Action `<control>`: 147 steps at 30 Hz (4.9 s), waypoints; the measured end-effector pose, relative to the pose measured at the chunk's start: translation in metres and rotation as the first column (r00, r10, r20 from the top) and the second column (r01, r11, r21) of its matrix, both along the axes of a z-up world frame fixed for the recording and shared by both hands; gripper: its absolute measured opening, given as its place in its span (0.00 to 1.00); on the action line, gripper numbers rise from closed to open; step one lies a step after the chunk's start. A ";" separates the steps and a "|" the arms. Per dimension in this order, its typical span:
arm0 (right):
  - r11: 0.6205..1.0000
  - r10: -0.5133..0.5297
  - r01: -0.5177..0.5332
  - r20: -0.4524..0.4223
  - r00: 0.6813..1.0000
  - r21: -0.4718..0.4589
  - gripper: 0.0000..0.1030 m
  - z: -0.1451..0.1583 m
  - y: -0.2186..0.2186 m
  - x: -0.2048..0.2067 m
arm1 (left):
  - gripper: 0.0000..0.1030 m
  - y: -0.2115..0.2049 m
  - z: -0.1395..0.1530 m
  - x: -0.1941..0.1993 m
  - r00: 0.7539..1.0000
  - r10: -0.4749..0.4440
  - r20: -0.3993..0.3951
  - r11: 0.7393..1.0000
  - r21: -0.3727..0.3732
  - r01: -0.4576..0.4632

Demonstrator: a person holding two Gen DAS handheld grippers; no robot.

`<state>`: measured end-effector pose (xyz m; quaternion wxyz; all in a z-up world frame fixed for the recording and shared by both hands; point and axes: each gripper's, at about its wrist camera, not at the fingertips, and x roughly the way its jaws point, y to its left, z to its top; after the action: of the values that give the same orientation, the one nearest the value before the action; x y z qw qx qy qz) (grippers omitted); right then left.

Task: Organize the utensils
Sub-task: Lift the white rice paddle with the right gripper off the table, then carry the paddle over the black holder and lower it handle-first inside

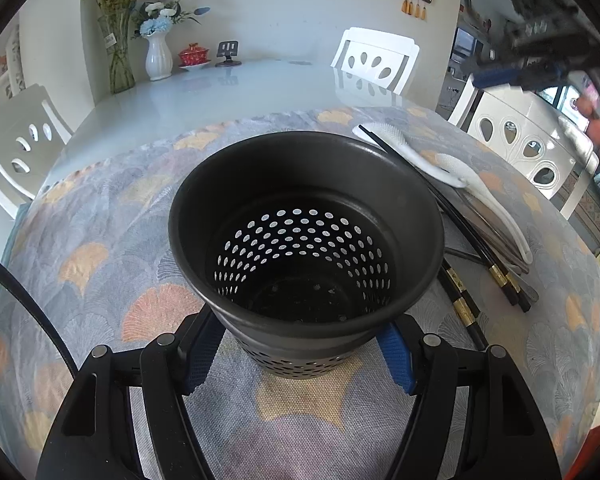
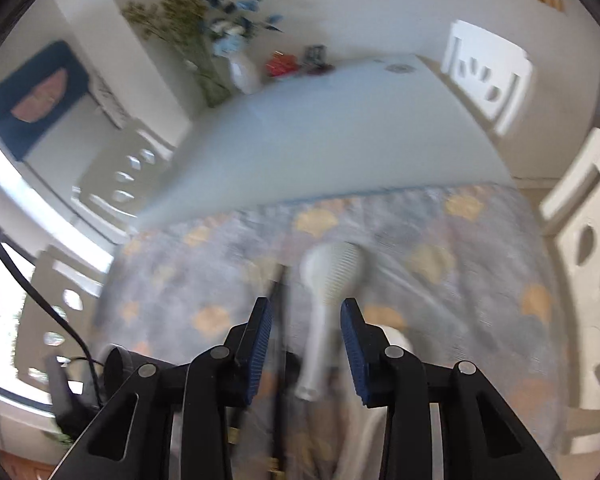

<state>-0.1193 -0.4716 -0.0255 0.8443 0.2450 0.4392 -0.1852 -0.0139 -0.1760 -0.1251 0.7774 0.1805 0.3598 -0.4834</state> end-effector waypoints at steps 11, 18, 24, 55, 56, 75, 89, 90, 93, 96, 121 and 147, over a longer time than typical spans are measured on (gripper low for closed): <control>0.994 0.010 0.007 -0.159 0.987 0.107 0.57 -0.062 -0.025 0.014 | 0.66 0.000 -0.001 0.000 1.000 -0.002 -0.004 1.000 0.004 0.002; 0.984 0.145 -0.131 -0.122 0.982 0.117 0.51 -0.062 0.013 0.058 | 0.66 -0.001 -0.002 0.000 1.000 -0.002 -0.002 1.000 0.015 0.002; 0.987 0.153 -0.141 -0.178 0.972 0.079 0.37 -0.067 0.019 0.064 | 0.66 0.000 -0.002 0.001 1.000 -0.002 -0.006 1.000 0.010 0.002; 0.995 -0.044 0.063 -0.236 0.971 0.074 0.09 -0.095 -0.011 0.000 | 0.66 -0.006 -0.005 0.000 1.000 -0.004 -0.005 0.999 0.035 0.004; 0.995 -0.048 0.067 -0.220 0.974 0.078 0.07 -0.092 -0.012 -0.003 | 0.66 -0.006 -0.005 0.000 1.000 -0.004 -0.005 0.999 0.035 0.004; 0.981 -0.045 0.057 -0.068 0.997 0.185 0.04 -0.090 -0.018 -0.011 | 0.66 -0.006 -0.006 0.000 1.000 -0.003 -0.004 0.999 0.044 0.003; 0.986 0.004 -0.056 0.314 0.949 0.158 0.04 0.033 0.010 -0.002 | 0.66 -0.004 -0.006 0.001 1.000 -0.006 0.001 0.999 0.051 0.006; 0.985 0.019 -0.077 0.351 0.936 0.154 0.04 0.043 0.018 0.005 | 0.66 -0.006 -0.006 0.000 1.000 -0.006 0.002 0.999 0.051 0.006; 0.986 0.065 -0.126 0.442 0.895 0.110 0.04 0.066 0.042 0.025 | 0.66 -0.006 -0.006 0.000 1.000 -0.006 0.002 0.999 0.051 0.006; 0.978 0.111 -0.185 0.499 0.859 0.101 0.04 0.075 0.066 0.051 | 0.66 -0.006 -0.006 0.000 1.000 -0.006 0.003 0.999 0.052 0.006; 0.937 0.239 -0.331 0.485 0.841 0.112 0.04 0.004 0.137 0.102 | 0.66 -0.006 -0.004 -0.001 1.000 -0.007 0.016 0.998 0.066 0.006; 0.876 0.420 -0.480 0.405 0.812 0.054 0.12 0.023 0.146 0.074 | 0.66 -0.011 -0.008 -0.003 1.000 -0.006 0.019 0.996 0.084 0.005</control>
<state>-0.0455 -0.3259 -0.0022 0.9112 0.2292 0.3254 0.1059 -0.0166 -0.1869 -0.1327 0.7713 0.2185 0.3718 -0.4682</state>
